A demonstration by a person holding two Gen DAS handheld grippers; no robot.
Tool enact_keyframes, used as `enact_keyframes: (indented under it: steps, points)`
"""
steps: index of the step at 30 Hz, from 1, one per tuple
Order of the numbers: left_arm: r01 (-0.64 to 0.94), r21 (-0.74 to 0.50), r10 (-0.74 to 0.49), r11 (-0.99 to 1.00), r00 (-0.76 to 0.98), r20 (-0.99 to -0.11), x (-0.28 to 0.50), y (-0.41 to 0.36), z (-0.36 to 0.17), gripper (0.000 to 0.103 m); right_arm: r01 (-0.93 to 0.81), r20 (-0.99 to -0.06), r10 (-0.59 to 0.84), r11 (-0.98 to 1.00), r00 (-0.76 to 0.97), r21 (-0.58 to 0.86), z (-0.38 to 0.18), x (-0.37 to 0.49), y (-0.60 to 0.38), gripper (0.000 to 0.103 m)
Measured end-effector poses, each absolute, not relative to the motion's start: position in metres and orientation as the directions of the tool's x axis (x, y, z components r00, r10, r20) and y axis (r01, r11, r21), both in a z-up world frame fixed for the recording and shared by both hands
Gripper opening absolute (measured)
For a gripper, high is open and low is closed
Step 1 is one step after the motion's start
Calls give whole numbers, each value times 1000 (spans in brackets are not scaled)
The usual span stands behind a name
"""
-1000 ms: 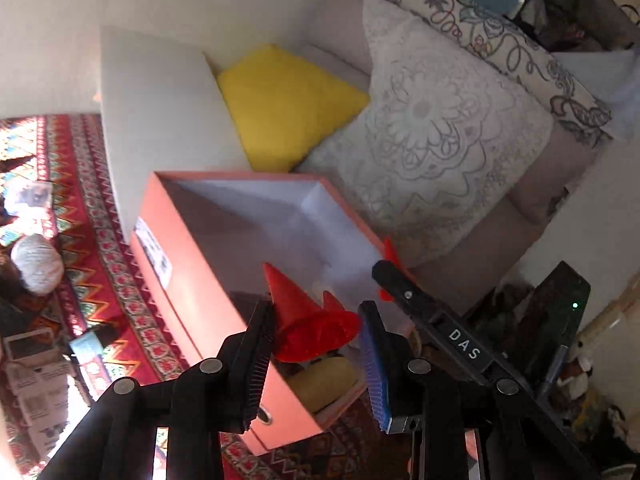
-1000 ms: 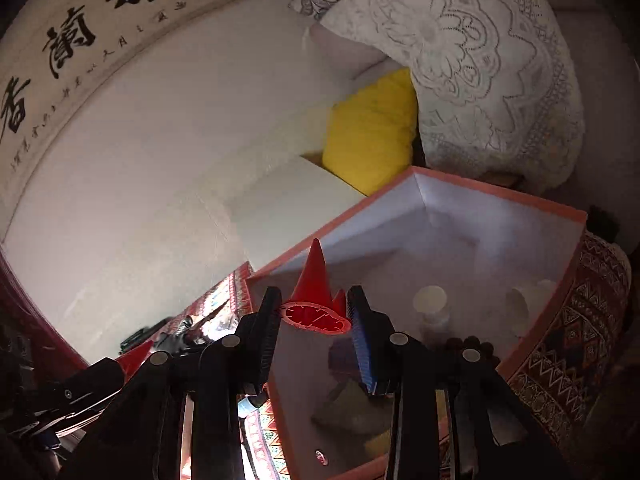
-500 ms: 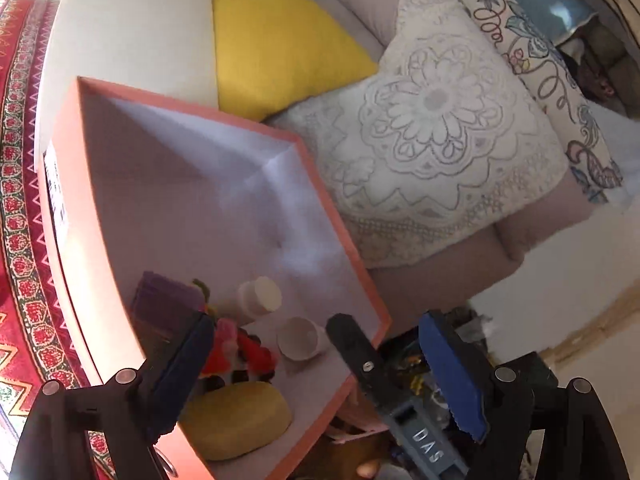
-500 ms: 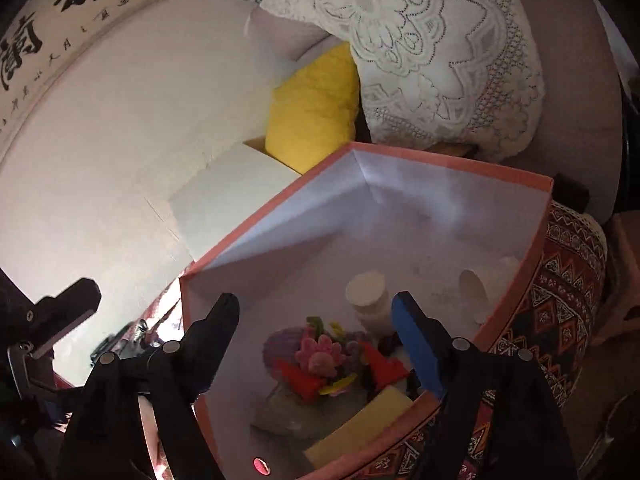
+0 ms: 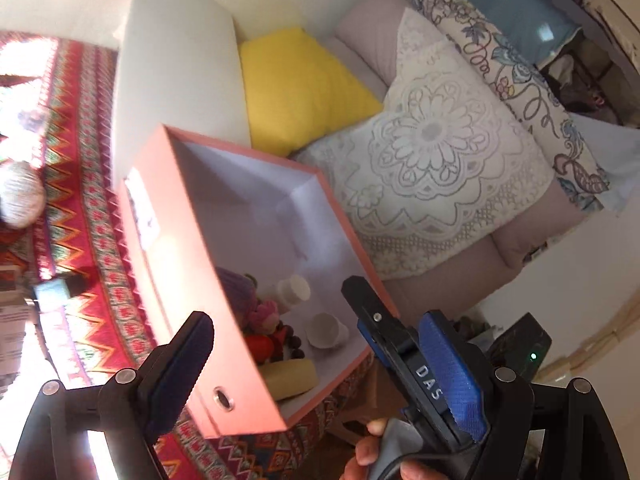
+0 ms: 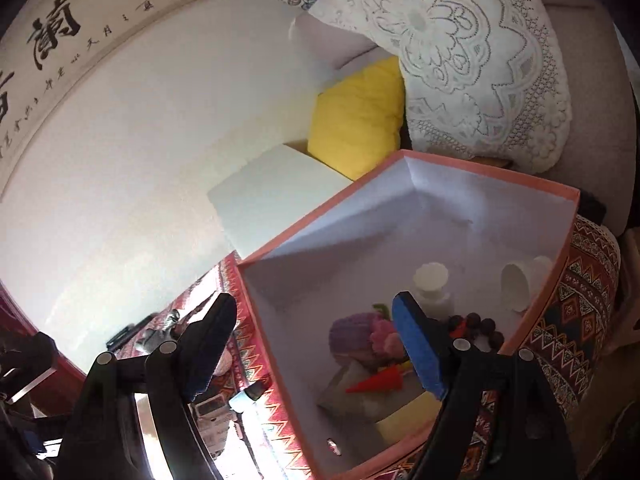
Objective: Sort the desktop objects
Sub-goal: 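Lower both red cones into the orange box and open both tools, then move both empty tools back over the pile on the cloth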
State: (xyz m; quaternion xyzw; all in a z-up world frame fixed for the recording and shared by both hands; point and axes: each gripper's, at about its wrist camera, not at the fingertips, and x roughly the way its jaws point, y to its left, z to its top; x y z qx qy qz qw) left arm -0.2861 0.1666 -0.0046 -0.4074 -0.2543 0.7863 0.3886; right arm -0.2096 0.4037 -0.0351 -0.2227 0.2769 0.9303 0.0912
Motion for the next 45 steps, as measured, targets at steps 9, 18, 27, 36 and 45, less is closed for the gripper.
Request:
enact_keyframes:
  steps: [9,18,27,36,45]
  points:
    - [-319,-592,651,-740,-558,-514,-237,19,17,98,-77,-430,-125,-903,-894,422,-16,-220,298,88]
    - [202,-545,238,-813,-740,-629,-200,-211,-34,102,110,-427,-252,-937,-868,330,-14,-224,191,94]
    - [457,-703,336,-545,-649,-682,-218,-309,-153,102,255,-490,-315,-949,-813,185,-34,-231,101,94]
    - [484,-655,315,-581,-609,-728,-279,-298,-178,100,295,-503,-282,-954,-817,55,-50,-235,74,94]
    - [488,-414,120,-768,-526,-842,-299,-279,-176,59,319,-561,-354,-934,-749,163,-61,-266,80,91]
